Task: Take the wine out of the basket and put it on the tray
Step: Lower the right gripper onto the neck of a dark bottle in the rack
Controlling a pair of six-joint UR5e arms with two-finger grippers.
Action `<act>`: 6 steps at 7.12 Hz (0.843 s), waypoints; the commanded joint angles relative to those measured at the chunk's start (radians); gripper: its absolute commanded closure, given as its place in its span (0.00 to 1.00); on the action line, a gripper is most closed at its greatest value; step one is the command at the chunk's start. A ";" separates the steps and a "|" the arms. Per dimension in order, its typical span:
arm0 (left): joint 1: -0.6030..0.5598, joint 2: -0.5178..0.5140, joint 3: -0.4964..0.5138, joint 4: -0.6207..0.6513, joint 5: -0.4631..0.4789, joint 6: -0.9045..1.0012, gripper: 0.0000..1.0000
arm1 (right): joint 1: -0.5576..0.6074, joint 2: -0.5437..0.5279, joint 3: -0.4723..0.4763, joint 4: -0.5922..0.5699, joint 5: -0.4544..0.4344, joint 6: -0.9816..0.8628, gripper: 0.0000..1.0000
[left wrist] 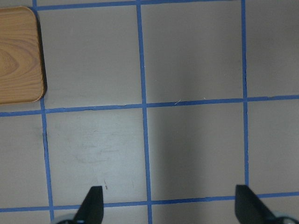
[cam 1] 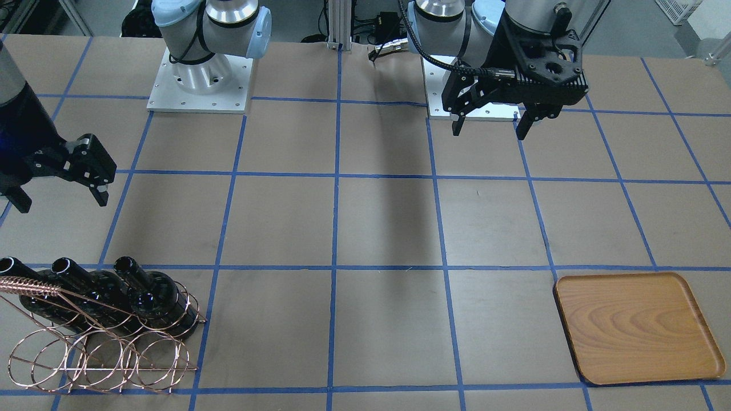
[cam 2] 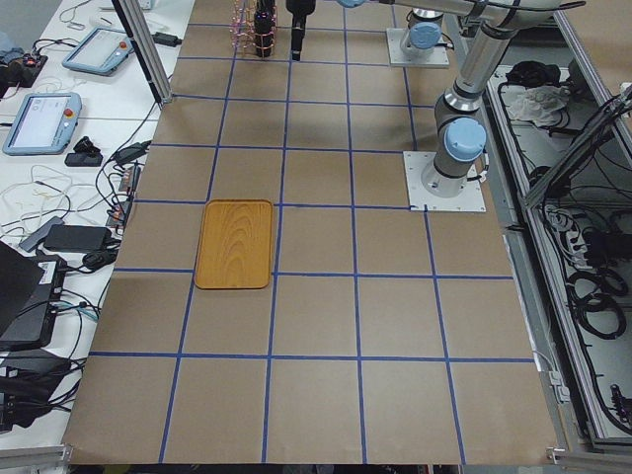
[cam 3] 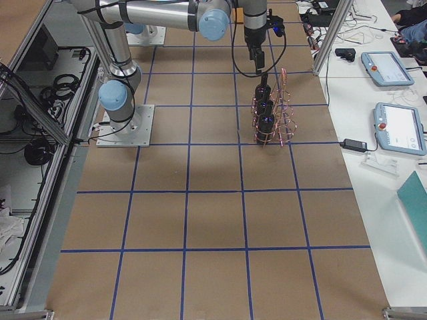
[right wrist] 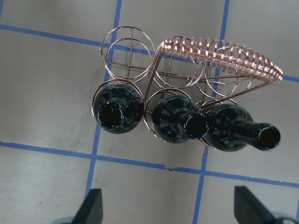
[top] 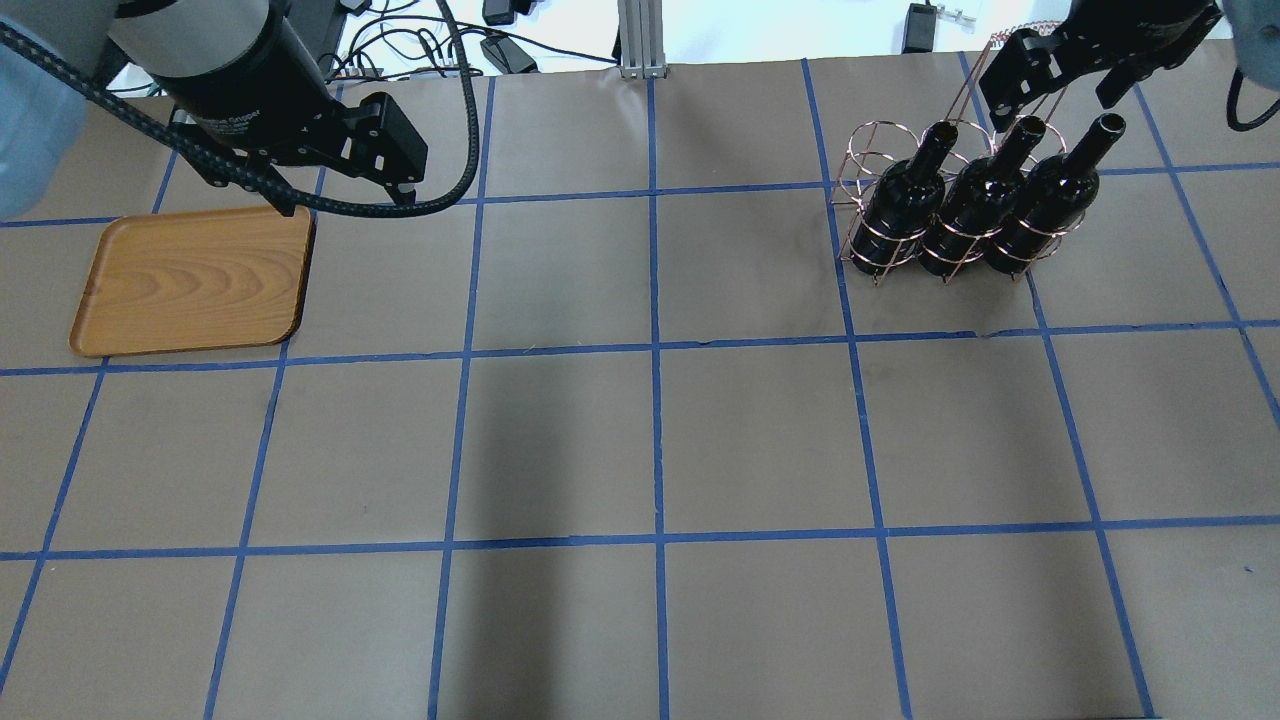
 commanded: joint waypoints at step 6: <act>0.000 -0.002 -0.002 -0.001 -0.002 0.000 0.00 | -0.056 0.128 0.002 -0.086 0.004 -0.092 0.08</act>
